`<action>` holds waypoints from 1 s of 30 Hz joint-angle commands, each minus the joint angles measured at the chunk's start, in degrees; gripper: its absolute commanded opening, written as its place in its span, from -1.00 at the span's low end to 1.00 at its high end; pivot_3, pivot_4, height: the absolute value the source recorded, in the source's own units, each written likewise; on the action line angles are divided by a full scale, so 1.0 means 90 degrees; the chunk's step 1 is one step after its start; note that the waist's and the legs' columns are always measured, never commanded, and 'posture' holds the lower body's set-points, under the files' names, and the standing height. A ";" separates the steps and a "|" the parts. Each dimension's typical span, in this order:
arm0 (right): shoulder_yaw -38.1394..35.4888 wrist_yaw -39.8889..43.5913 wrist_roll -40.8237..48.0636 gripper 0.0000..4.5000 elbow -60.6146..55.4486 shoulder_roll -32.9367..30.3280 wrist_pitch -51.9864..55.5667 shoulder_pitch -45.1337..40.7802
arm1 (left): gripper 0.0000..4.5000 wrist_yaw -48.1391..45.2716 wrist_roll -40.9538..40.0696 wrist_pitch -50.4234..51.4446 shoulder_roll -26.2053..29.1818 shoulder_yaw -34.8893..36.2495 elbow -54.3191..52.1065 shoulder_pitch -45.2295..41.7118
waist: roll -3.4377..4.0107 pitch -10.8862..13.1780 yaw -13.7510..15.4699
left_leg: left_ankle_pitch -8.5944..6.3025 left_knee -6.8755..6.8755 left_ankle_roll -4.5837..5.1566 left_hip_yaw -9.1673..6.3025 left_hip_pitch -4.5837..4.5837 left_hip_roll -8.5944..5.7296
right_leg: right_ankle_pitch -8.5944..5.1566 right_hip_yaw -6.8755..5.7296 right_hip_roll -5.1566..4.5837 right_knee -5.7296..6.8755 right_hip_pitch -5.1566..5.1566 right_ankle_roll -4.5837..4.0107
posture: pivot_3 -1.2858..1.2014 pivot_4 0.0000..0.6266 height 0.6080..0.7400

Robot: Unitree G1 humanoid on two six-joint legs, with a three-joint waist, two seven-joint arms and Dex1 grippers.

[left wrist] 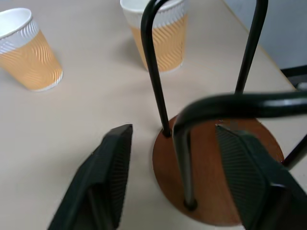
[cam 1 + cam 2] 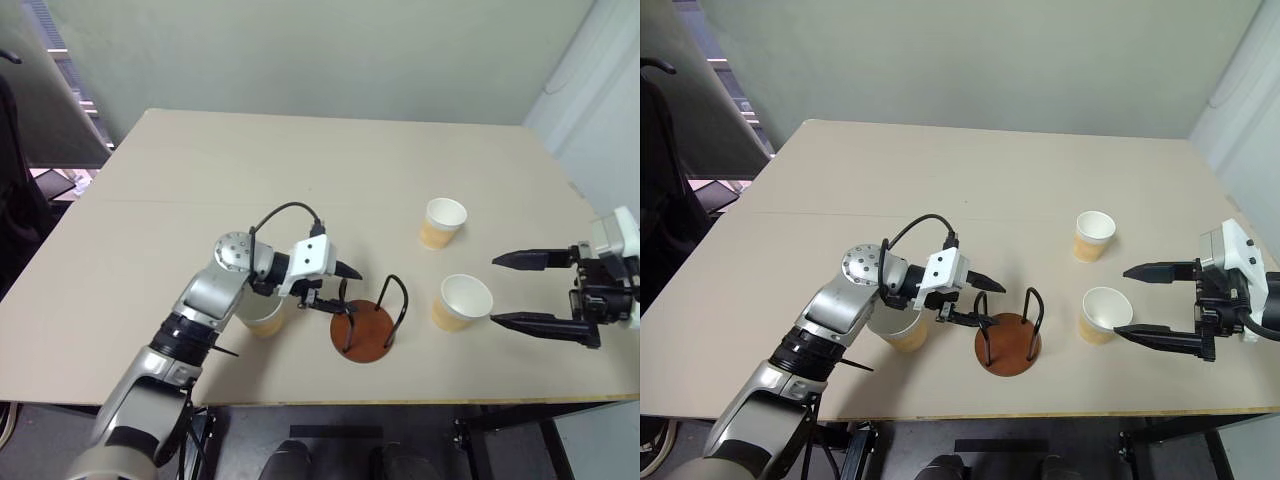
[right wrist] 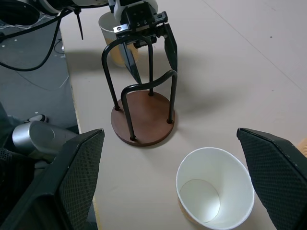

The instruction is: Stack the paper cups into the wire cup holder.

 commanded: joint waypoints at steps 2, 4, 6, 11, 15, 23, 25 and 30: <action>0.0114 0.0000 -0.0155 1.00 0.0040 -0.0111 -0.0205 -0.0080 | 0.31 -0.0325 -0.0405 0.0210 0.0250 0.0336 -0.0430 -0.0141 | 0.0000 0.0000 0.0000 | 0.0000 0.0000 0.0000 0.0000 -0.0001 0.0000 | 0.0000 0.0000 0.0000 0.0000 0.0000 0.0000 | 0.03 -0.52 1.00; 0.0368 -0.0001 -0.0432 1.00 0.0066 -0.0186 -0.0343 -0.0038 | 0.31 -0.0528 -0.0603 0.0354 0.0424 0.0404 -0.0713 -0.0089 | 0.0000 0.0000 -0.0002 | -0.0001 0.0000 0.0001 -0.0001 -0.0001 0.0000 | 0.0000 0.0000 0.0000 -0.0001 -0.0001 0.0000 | 0.03 -0.52 1.00; 0.0603 0.0004 -0.0675 1.00 0.0136 -0.0226 -0.0479 -0.0035 | 0.31 -0.0496 -0.0798 0.0562 0.0459 0.0519 -0.0907 -0.0107 | 0.0000 0.0000 0.0000 | -0.0001 -0.0001 0.0002 -0.0001 -0.0001 0.0000 | 0.0000 0.0000 0.0000 -0.0001 -0.0001 0.0000 | 0.03 -0.52 1.00; 0.1426 -0.0023 -0.1387 1.00 0.0361 -0.0284 -0.0898 -0.0230 | 0.31 -0.0296 -0.1050 0.0863 0.0434 0.0744 -0.1155 -0.0168 | 0.0000 0.0000 -0.0009 | -0.0003 0.0001 0.0005 -0.0003 0.0000 0.0003 | 0.0001 0.0001 -0.0007 0.0000 -0.0001 0.0001 | 0.03 -0.52 1.00; 0.1838 0.0004 -0.1633 1.00 0.0505 -0.0229 -0.1067 -0.0487 | 0.31 -0.0340 -0.1149 0.1068 0.0736 0.0871 -0.1419 -0.0140 | 0.0000 0.0000 -0.0021 | -0.0004 -0.0002 0.0006 -0.0002 -0.0001 0.0007 | 0.0002 0.0001 -0.0010 0.0001 -0.0004 0.0003 | 0.03 -0.52 1.00; 0.2635 0.0189 -0.2145 1.00 0.0906 -0.0118 -0.1475 -0.1062 | 0.31 -0.0575 -0.1290 0.1465 0.2383 0.1562 -0.2135 0.0533 | 0.0000 0.0000 -0.0079 | -0.0004 -0.0020 0.0005 -0.0019 0.0002 0.0017 | 0.0002 0.0010 -0.0009 -0.0003 -0.0018 0.0003 | 0.03 -0.52 1.00; 0.2831 0.0251 -0.2237 1.00 0.0952 -0.0068 -0.1526 -0.1223 | 0.31 -0.0541 -0.1403 0.1538 0.2639 0.1788 -0.2338 0.0785 | 0.0000 0.0000 -0.0098 | -0.0004 -0.0023 0.0005 -0.0029 0.0002 0.0023 | 0.0002 0.0011 -0.0008 -0.0003 -0.0023 0.0002 | 0.03 -0.52 1.00; 0.3353 0.0333 -0.2630 1.00 0.1128 0.0099 -0.1699 -0.1617 | 0.31 -0.0373 -0.1842 0.1911 0.3044 0.2491 -0.2796 0.1214 | -0.0002 0.0001 -0.0068 | -0.0004 -0.0021 0.0006 -0.0050 -0.0001 0.0038 | 0.0001 0.0009 -0.0016 -0.0001 -0.0024 0.0000 | 0.03 -0.52 1.00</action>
